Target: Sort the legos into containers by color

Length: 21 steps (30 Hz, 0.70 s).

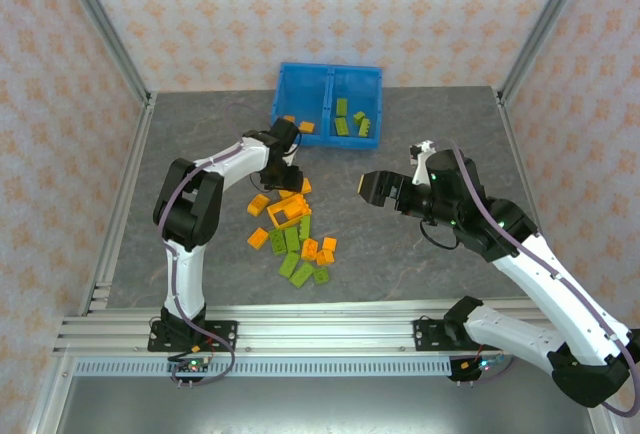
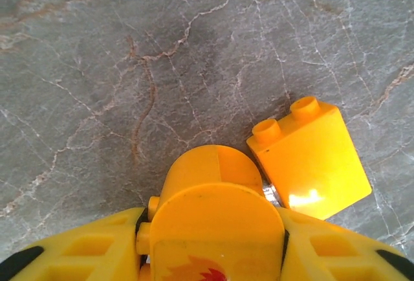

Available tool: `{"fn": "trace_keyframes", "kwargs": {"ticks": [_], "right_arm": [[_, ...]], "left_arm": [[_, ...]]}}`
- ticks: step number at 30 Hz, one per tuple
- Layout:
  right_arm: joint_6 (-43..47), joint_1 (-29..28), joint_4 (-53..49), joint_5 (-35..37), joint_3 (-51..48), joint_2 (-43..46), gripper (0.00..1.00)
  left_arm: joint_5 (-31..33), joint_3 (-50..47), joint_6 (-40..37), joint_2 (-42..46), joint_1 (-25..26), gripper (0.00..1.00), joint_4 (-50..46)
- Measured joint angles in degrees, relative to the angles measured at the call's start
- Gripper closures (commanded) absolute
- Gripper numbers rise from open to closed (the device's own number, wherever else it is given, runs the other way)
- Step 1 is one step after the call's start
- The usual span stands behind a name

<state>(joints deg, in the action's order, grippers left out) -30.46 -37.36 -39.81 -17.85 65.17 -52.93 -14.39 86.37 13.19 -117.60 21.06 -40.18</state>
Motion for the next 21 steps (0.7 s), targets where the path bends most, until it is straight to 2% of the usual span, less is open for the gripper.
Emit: {"fn": "trace_keyframes", "kwargs": {"ticks": [7,13,17,21], "right_arm": [[-0.2,0.0,0.0,-0.2,0.0,0.0,0.01],[-0.2,0.0,0.0,-0.2,0.0,0.2,0.01],[-0.4,0.0,0.0,-0.2,0.0,0.7,0.01],[-1.0,0.0,0.0,-0.1,0.0,1.8,0.01]], "left_arm": [[2.0,2.5,0.2,5.5,0.0,0.62,-0.5],[7.6,19.8,-0.7,6.7,0.0,0.62,-0.7],[11.6,34.2,-2.1,0.9,-0.1,0.63,-0.3],[13.8,46.9,-3.1,-9.1,-0.2,0.64,0.2]]}}
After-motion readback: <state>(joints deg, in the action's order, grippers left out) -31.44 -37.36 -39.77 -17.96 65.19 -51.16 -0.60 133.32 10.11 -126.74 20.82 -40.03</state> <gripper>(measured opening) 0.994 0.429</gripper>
